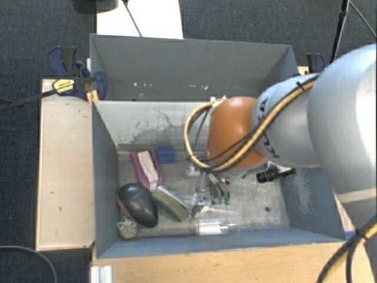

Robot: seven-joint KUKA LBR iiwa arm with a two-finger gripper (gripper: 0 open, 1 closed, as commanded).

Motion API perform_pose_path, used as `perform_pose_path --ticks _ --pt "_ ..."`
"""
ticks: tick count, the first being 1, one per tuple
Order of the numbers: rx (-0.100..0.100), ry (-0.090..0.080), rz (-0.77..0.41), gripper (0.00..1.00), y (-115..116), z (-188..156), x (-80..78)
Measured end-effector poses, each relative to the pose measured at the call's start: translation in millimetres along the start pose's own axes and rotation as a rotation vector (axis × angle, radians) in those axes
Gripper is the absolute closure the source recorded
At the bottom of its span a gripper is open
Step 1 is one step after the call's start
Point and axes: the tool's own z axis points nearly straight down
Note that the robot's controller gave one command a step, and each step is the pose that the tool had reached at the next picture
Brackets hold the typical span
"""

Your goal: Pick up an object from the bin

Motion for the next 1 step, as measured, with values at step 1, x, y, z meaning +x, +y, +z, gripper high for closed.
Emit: perform_pose_path --ticks 1 --pt "-0.008 -0.015 0.101 0.00 -16.6 4.4 -26.2"
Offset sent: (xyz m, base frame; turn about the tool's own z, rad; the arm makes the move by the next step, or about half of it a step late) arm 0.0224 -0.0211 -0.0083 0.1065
